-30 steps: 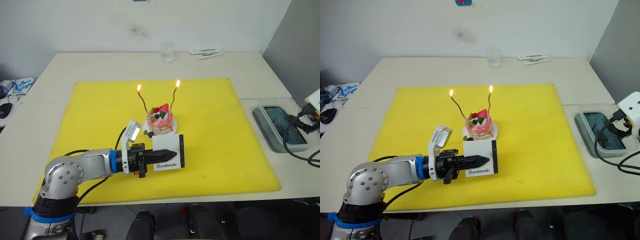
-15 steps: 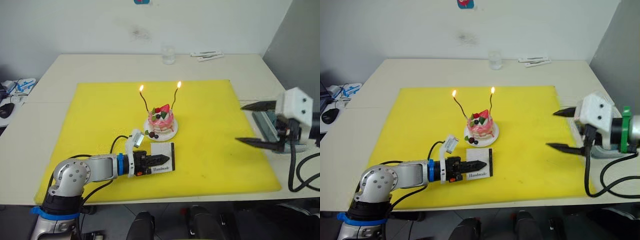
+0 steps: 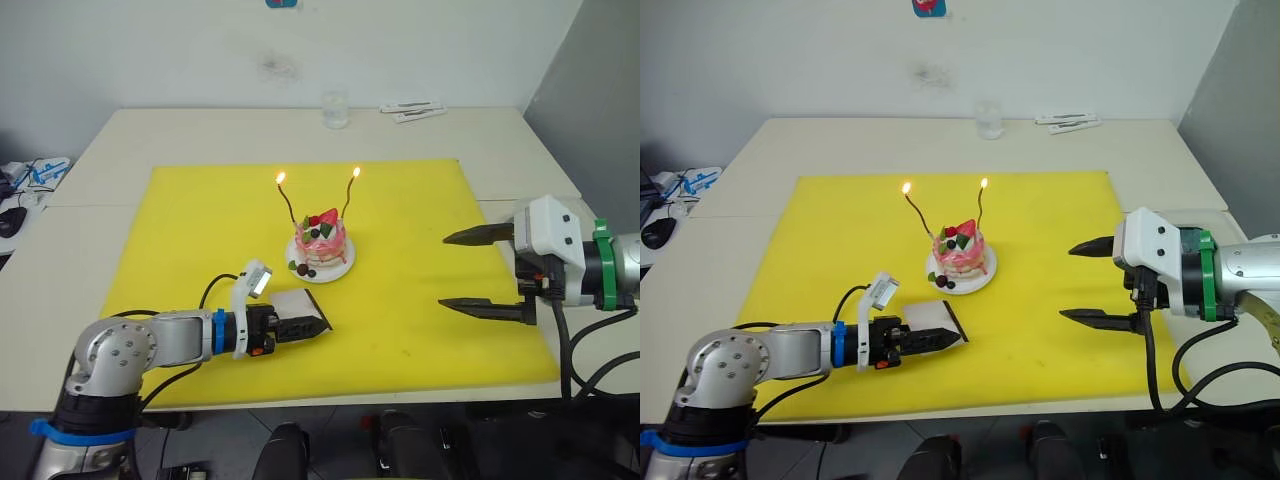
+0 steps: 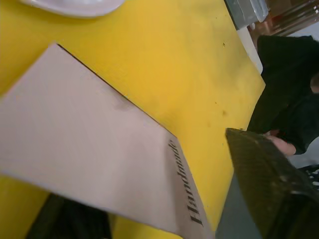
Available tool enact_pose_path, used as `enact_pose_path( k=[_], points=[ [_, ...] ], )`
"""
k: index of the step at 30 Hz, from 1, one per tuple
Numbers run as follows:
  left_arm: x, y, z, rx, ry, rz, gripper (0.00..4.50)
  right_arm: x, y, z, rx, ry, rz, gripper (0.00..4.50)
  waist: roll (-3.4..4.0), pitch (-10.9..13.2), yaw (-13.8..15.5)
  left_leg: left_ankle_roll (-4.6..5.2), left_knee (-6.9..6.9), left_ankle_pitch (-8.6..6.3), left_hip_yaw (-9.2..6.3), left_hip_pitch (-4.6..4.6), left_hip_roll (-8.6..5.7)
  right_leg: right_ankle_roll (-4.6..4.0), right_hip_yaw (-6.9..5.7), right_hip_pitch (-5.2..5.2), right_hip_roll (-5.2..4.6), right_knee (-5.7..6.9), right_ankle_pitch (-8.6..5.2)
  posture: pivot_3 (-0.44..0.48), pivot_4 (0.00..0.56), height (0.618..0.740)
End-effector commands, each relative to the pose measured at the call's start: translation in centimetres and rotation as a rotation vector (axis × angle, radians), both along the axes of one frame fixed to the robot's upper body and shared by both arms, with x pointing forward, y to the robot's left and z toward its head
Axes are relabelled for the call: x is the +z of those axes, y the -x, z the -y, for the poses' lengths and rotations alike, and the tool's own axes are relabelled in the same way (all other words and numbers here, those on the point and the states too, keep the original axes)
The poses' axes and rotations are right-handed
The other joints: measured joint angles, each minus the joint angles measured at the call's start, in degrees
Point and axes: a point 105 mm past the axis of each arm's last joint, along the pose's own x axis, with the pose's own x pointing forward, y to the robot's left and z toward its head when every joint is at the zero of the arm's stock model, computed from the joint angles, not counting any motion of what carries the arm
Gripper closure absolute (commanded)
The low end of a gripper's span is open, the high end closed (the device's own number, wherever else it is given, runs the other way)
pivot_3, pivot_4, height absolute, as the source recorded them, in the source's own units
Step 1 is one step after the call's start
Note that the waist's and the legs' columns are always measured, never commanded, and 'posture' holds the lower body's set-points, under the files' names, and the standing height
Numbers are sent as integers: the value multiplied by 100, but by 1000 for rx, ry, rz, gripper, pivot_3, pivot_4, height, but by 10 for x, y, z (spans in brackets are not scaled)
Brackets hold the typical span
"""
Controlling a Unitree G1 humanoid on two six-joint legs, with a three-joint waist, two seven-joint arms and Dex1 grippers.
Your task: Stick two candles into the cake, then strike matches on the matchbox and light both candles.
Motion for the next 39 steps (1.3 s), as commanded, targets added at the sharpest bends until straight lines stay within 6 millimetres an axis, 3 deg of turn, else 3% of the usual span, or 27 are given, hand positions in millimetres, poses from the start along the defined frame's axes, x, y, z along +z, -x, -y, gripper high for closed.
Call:
enact_pose_path(
  k=[1,14,22,26,31,39],
  points=[
    [18,1,-12,-1,-43,100,21,6,-1,-4,20,-12,45,0,0,0,4,0,0,0,-1,0,0,-3,-1,-1,0,0,-2,0,150,740],
    [20,15,-41,-86,-147,108,21,3,-6,-12,67,-19,47,0,-2,3,3,0,-8,0,2,-8,2,-19,-3,-10,-1,-7,-12,0,150,740],
    [38,5,-82,-35,-246,186,21,7,-4,-17,107,-22,51,0,-1,6,-1,1,-11,-1,4,-9,6,-33,-6,-17,0,-7,-20,0,150,740],
    [49,12,-99,-60,-323,328,21,9,-5,-19,122,-29,106,0,1,8,-16,1,-20,-2,17,-10,10,-41,-3,-27,-2,-7,-25,0,150,740],
    [61,1,-127,-30,-494,660,21,8,-5,-9,95,-30,52,0,0,9,20,1,-23,-2,14,-29,12,-44,-8,-42,-4,-9,-27,0,150,740],
    [78,5,-143,7,-586,738,21,26,-7,16,34,-33,93,0,-3,11,16,1,-10,-2,21,-63,11,-27,-6,-71,-5,-11,-17,0,150,740]
  ],
)
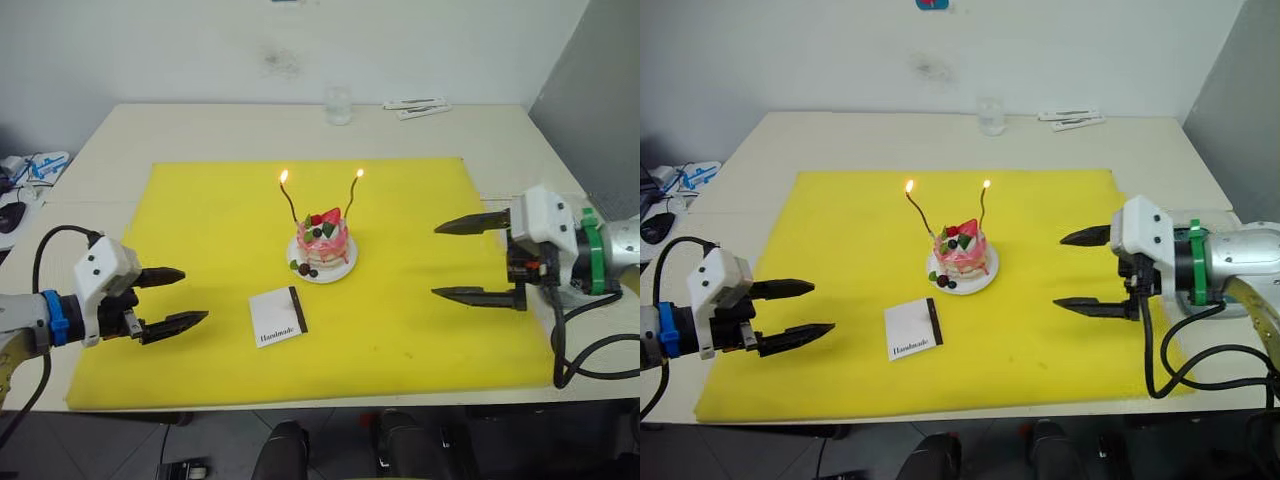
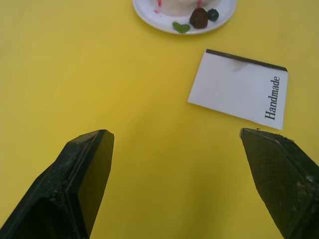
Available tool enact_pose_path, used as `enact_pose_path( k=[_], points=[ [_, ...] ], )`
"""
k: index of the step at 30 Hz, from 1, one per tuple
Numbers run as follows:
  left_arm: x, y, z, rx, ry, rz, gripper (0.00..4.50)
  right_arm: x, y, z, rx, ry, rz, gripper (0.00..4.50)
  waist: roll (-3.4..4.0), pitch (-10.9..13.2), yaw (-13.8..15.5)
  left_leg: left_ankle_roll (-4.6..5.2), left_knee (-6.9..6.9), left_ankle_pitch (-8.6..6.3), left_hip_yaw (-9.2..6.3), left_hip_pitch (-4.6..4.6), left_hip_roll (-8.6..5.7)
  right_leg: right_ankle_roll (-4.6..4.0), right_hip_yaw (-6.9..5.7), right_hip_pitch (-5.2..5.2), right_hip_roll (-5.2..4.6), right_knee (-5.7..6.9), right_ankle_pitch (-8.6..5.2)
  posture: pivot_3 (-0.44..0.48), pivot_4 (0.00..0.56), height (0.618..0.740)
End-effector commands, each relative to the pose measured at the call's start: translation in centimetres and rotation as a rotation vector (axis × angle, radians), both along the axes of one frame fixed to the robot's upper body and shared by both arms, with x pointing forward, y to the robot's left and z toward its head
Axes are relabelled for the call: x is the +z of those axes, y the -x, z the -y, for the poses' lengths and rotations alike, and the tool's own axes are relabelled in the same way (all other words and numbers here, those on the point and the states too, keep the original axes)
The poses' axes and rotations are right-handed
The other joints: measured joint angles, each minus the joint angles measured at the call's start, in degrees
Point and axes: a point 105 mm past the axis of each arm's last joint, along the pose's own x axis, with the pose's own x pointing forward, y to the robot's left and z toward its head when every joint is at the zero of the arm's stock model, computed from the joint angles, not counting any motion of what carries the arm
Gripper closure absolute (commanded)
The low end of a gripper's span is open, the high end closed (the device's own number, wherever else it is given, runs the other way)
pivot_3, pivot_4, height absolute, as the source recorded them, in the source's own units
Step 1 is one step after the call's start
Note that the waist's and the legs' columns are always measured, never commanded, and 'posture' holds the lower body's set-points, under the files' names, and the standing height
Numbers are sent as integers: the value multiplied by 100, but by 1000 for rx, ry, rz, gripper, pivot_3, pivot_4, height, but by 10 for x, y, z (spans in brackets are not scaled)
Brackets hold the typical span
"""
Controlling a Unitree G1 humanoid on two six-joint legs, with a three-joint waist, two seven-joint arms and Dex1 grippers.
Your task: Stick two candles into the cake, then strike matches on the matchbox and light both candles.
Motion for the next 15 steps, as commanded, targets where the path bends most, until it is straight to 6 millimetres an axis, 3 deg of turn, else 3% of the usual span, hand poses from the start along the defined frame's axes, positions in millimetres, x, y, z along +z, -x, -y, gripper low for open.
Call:
enact_pose_path(
  k=[1,7,15],
  points=[
    [16,3,-5,29,-65,52,21,16,5,13,-14,-1,52,0,0,0,-9,0,0,0,0,1,0,24,0,1,0,0,14,0,150,740],
    [12,11,-12,46,-93,31,21,14,5,29,-47,38,66,0,1,0,-18,1,-4,-1,3,0,2,23,0,-3,1,0,13,0,150,740],
    [15,8,-7,29,-32,22,21,14,-1,26,-38,30,79,0,1,1,-21,1,3,0,4,3,4,18,1,-1,3,3,11,0,150,740]
  ],
)
